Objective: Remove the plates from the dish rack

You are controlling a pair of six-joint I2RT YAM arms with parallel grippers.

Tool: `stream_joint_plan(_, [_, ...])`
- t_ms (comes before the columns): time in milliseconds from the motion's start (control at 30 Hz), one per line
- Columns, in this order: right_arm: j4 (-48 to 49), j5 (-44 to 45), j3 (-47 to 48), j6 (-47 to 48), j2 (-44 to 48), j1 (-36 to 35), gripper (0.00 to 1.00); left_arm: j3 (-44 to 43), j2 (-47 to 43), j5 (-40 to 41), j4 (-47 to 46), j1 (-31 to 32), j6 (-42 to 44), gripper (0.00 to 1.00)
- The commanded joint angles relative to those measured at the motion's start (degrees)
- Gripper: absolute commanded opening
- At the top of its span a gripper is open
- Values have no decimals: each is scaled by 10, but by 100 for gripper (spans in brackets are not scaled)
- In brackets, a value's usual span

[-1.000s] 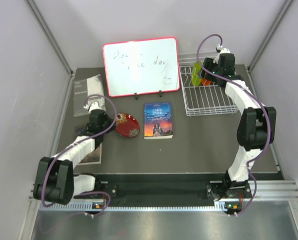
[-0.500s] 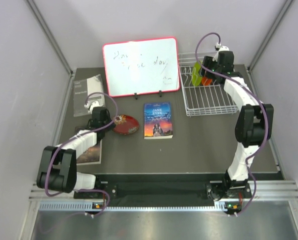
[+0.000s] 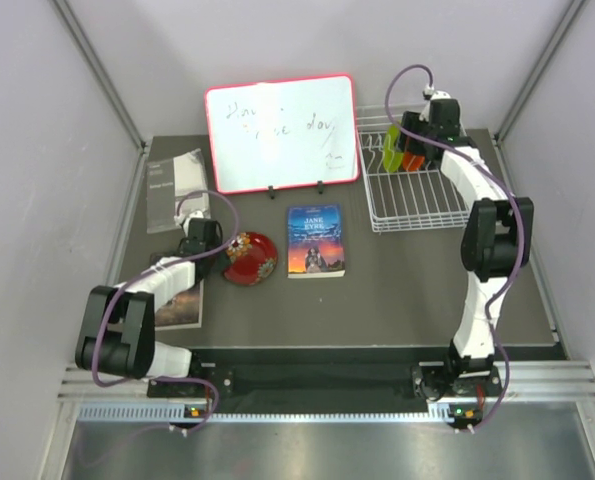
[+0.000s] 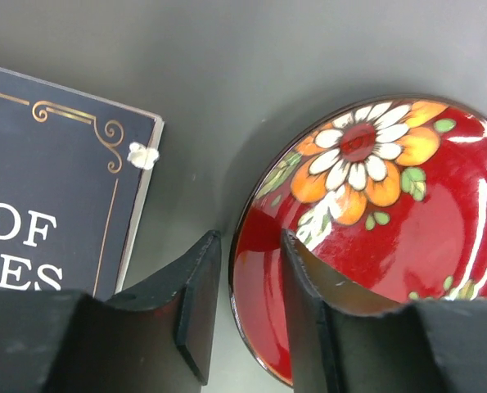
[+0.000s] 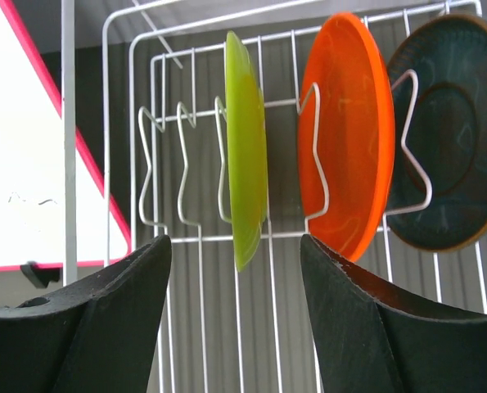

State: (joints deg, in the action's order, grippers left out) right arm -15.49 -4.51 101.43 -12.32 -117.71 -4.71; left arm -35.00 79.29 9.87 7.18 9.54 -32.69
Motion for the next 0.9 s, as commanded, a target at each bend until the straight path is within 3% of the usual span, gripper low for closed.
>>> stream_joint_plan(0, [-12,8,63,17,-26,0,65,-17,1,2,24,0,11,44])
stream_joint_plan(300, [-79,42,210,53,-126,-16,60,-42,-81,-50,27,1,46,73])
stream_joint_plan(333, [-82,58,219,63,-132,-19,57,-46,-89,-73,25,1,51,75])
stream_joint_plan(367, [-82,68,227,68,-136,-21,56,-55,-103,-81,25,1,57,84])
stream_joint_plan(467, [-78,97,230,87,-147,-29,42,-71,-125,-133,18,1,69,99])
stream_joint_plan(500, [-79,114,230,93,-152,-33,42,-73,-129,-143,8,1,70,99])
stream_joint_plan(633, [-73,125,224,108,-151,-39,24,-77,-140,-183,-15,1,68,99])
stream_joint_plan(733, [-58,144,211,119,-147,-49,3,-70,-144,-186,-32,1,65,99])
stream_joint_plan(867, [-21,222,185,160,-126,-79,0,-68,-133,-182,-42,1,64,99])
